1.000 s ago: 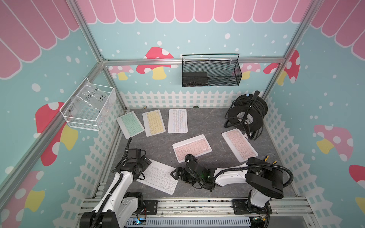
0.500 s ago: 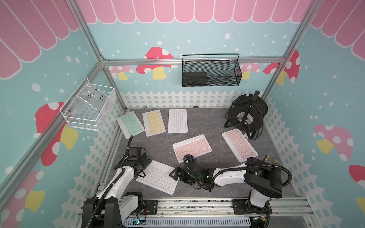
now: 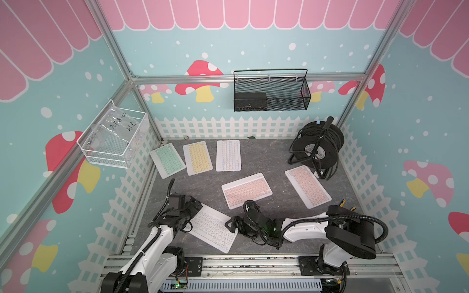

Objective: Stack the numeric keypads
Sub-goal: Move the numeric keypad to the center of the board.

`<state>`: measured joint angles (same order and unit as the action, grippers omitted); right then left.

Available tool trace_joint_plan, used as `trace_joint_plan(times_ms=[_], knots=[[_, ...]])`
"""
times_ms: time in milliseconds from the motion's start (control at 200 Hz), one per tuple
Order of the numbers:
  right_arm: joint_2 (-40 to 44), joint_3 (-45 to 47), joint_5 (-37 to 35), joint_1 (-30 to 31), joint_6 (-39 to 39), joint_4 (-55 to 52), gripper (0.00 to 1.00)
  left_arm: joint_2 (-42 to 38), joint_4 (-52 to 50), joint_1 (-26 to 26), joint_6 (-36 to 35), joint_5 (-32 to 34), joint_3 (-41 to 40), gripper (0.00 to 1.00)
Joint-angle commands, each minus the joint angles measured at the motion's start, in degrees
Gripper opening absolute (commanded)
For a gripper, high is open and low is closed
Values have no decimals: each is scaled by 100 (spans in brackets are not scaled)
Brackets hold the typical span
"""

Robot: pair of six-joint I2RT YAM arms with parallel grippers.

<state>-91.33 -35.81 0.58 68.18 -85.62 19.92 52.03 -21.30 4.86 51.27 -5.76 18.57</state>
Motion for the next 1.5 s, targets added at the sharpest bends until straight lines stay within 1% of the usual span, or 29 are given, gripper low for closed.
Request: trace_joint_plan(times_ms=[0,155,325,450,570,730,846,956,1051,1176,1196,1281,1386,1496], knots=[[35,256,-182,-41,-213,-621,99,53,-624,321,569,-315,-336,99],[177,363,-227,-42,-291,-711,99,-17,-651,366,630,-215,-284,100],[1023,405,-659,-20,-292,-1892,99,26,-638,375,600,-126,-201,99],[1256,477,-691,27,-399,-2114,99,62,-608,406,586,-100,-182,99],[1047,420,-589,50,-425,-1988,99,1,-588,555,651,-96,-221,99],[544,137,-243,222,-413,-1746,99,-62,-562,806,778,-7,-270,99],[215,-58,-177,375,-456,-1609,99,-44,-529,955,841,57,-258,99],[-105,-275,-102,400,-429,-1579,99,-14,-504,1126,906,104,-253,99],[-97,-257,-268,389,-459,-1615,99,-9,-390,1364,999,78,-274,99],[364,-58,-977,365,-515,-1930,100,50,-214,1831,1254,115,-257,99],[447,-27,-1074,350,-517,-1957,100,57,-187,2051,1314,156,-247,99],[731,122,-1303,252,-484,-2033,100,97,-32,2559,1638,283,-222,99],[929,165,-1584,170,-461,-2112,100,33,341,3114,2172,365,-329,99],[1064,159,-1766,37,-428,-2297,100,-183,442,3672,2636,653,-336,99]])
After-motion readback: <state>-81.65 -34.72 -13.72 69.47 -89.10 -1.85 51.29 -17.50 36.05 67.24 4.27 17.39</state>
